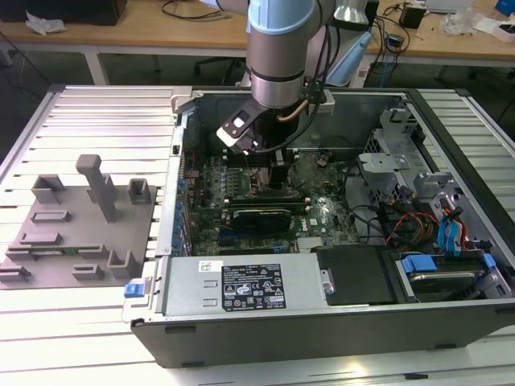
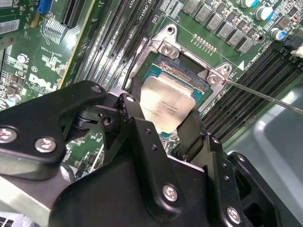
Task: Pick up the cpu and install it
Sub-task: 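Place the cpu into insertion slot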
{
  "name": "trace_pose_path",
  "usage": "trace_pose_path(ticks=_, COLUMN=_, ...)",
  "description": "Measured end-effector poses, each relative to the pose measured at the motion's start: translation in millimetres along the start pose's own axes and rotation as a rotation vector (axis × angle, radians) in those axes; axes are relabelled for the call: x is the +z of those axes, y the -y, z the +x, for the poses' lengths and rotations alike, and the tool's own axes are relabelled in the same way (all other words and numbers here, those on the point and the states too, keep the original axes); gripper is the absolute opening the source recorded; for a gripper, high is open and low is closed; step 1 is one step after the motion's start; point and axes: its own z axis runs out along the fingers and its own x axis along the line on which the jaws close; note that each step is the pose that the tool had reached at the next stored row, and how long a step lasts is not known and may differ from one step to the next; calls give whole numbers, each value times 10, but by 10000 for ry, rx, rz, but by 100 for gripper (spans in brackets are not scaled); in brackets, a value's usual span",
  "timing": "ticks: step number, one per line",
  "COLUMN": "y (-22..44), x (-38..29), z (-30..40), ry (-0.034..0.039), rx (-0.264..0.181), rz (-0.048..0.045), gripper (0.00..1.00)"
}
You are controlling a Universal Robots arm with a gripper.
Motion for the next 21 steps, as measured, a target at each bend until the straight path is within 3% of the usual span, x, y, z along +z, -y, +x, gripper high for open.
trace_pose_path(ticks=21, y=23, x=125, z=38, ry=10, rx=1, rz=0, gripper=55)
